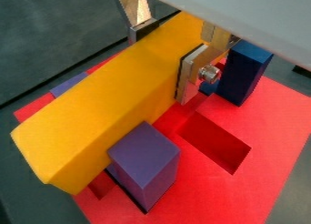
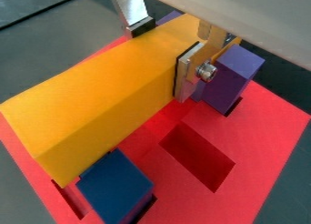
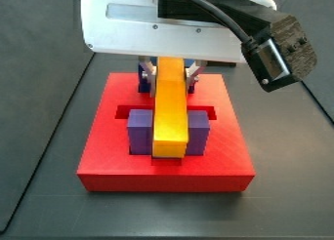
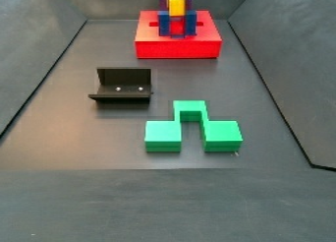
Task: Pick up the yellow object. Move up. Move to above the board. Insert the yellow object.
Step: Insert the yellow object.
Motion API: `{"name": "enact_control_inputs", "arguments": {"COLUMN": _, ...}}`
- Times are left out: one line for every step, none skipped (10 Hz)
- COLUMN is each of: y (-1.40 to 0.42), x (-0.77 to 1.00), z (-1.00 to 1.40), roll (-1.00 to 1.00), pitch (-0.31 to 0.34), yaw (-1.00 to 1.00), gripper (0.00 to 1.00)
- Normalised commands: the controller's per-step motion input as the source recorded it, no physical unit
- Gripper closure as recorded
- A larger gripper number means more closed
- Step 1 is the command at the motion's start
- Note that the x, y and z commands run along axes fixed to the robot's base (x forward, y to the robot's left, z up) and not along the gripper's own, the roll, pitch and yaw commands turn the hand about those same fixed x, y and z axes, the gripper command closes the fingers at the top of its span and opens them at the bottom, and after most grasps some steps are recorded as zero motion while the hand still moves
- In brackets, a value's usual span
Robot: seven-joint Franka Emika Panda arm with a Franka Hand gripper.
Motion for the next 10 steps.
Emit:
{"name": "enact_control_inputs", "arguments": {"y": 0.09, "x": 0.12, "z": -0.13, "roll": -0.10, "pitch": 0.000, "yaw": 0.00, "gripper": 1.00}}
{"name": "enact_control_inputs", "arguments": {"y": 0.04, "x": 0.07, "z": -0.11, "roll": -0.13, "pitch": 0.000, "yaw": 0.00, "gripper": 1.00}}
{"name": "enact_control_inputs", "arguments": {"y": 0.00, "x": 0.01, "z": -0.19, "roll": -0.12, "pitch": 0.000, "yaw": 0.00, "gripper": 1.00}}
{"name": "enact_control_inputs", "arguments": {"y": 0.00, "x": 0.00, "z": -0.31, "roll": -0.17, "pitch": 0.000, "yaw": 0.00, "gripper": 1.00}}
{"name": "enact_control_inputs", "arguments": {"y": 0.00, "x": 0.00, "z": -0.32, "roll": -0.23, "pitch": 0.000, "yaw": 0.00, "gripper": 1.00}}
{"name": "enact_control_inputs", "arguments": {"y": 0.01, "x": 0.00, "z": -0.27, "roll": -0.26, "pitch": 0.000, "yaw": 0.00, "gripper": 1.00}}
{"name": "enact_control_inputs", "arguments": {"y": 0.07, "x": 0.01, "z": -0.21, "roll": -0.28, "pitch": 0.000, "yaw": 0.00, "gripper": 1.00}}
{"name": "enact_control_inputs", "arguments": {"y": 0.09, "x": 0.01, "z": -0.17, "roll": -0.31, "pitch": 0.004, "yaw": 0.00, "gripper": 1.00}}
{"name": "enact_control_inputs", "arguments": {"y": 0.11, "x": 0.01, "z": -0.14, "roll": -0.33, "pitch": 0.004, "yaw": 0.00, "gripper": 1.00}}
{"name": "enact_control_inputs", "arguments": {"y": 0.10, "x": 0.03, "z": -0.10, "roll": -0.31, "pitch": 0.011, "yaw": 0.00, "gripper": 1.00}}
